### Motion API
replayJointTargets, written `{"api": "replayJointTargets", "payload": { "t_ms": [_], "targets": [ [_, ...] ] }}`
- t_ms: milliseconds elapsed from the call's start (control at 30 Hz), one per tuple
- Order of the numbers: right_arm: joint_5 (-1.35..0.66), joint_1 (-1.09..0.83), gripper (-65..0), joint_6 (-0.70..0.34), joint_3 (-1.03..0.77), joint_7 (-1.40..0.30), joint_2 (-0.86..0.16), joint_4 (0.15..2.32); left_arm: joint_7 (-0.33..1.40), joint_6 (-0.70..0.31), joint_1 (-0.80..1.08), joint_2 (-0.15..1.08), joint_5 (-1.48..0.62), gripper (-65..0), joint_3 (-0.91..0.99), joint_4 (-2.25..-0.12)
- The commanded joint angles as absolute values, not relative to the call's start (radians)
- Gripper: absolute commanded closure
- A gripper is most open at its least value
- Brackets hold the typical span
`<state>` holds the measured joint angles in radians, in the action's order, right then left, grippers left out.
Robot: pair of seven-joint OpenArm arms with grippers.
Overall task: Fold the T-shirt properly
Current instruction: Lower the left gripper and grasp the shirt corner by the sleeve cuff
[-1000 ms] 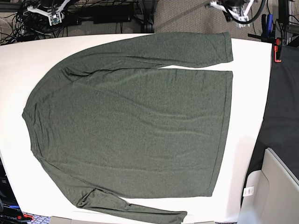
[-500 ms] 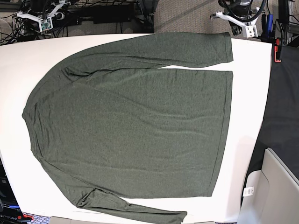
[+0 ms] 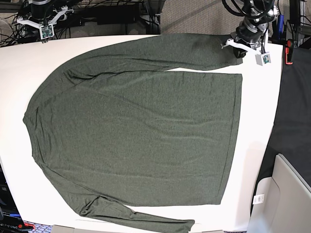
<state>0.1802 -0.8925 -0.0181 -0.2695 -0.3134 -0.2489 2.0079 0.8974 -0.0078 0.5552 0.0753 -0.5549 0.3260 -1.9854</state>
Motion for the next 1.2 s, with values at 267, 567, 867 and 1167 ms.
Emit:
{"api": "replayJointTargets", "payload": {
  "t_ms": [267, 567, 867, 1167],
  "targets": [
    [0.186, -0.874, 0.0, -0.005, -0.278, -0.295, -0.254, 2.028, 1.067, -0.012, 0.529, 0.082, -0.676, -4.5, 0.418, -2.051],
    [0.186, -0.849, 0.0, -0.005, -0.278, -0.295, -0.254, 2.028, 1.070, -0.012, 0.535, 0.116, -0.785, -3.5, 0.430, -2.052],
    [0.186, -0.846, 0.0, -0.005, -0.278, -0.295, -0.254, 2.028, 1.070, -0.010, 0.535, 0.153, -0.822, -21.6, 0.435, -2.048],
    [0.186, -0.840, 0.0, -0.005, -0.278, -0.295, -0.254, 2.028, 1.070, -0.010, 0.533, 0.160, -0.819, -28.4, 0.435, -2.015]
  ]
}}
